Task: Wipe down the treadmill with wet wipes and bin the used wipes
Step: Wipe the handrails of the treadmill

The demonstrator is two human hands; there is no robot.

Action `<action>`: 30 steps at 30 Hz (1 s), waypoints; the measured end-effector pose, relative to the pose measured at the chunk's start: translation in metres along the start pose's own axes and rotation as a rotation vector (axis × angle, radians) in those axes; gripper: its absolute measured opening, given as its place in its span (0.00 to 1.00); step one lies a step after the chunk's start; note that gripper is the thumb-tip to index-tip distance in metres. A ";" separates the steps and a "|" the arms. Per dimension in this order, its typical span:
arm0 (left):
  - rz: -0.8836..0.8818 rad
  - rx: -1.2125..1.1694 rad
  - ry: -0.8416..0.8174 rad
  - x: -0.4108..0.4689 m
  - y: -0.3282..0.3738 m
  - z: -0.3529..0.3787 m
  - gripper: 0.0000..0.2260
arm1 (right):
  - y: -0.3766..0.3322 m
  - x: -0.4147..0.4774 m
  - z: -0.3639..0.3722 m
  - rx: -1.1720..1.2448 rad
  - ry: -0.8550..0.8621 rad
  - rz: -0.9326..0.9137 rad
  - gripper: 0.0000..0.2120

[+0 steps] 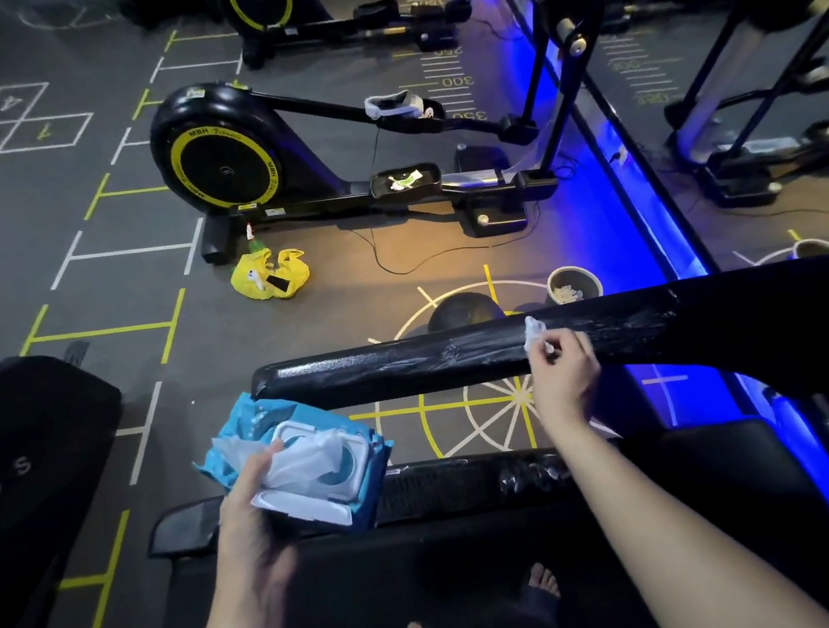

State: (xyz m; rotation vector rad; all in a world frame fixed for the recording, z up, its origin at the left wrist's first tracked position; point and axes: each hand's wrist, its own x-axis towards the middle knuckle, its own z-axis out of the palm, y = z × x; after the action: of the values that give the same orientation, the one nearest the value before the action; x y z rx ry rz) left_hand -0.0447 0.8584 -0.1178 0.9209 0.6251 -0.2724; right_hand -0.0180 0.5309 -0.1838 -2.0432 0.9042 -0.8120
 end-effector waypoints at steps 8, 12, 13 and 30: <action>-0.034 0.003 0.024 0.001 0.007 -0.013 0.11 | -0.028 -0.054 0.048 -0.073 -0.418 -0.144 0.07; -0.042 -0.005 0.012 -0.001 0.011 -0.016 0.07 | -0.035 -0.062 0.036 0.006 -0.344 -0.167 0.02; -0.050 -0.013 0.010 -0.001 0.011 -0.018 0.08 | -0.036 -0.057 0.030 0.024 -0.247 -0.136 0.02; -0.033 -0.054 0.090 -0.009 0.015 -0.040 0.05 | -0.074 -0.095 0.078 0.002 -0.622 -0.182 0.04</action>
State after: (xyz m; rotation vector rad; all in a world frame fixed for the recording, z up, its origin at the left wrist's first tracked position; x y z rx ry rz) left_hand -0.0602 0.8988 -0.1200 0.8749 0.7282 -0.2429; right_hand 0.0136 0.6708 -0.1865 -2.2017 0.3713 -0.2255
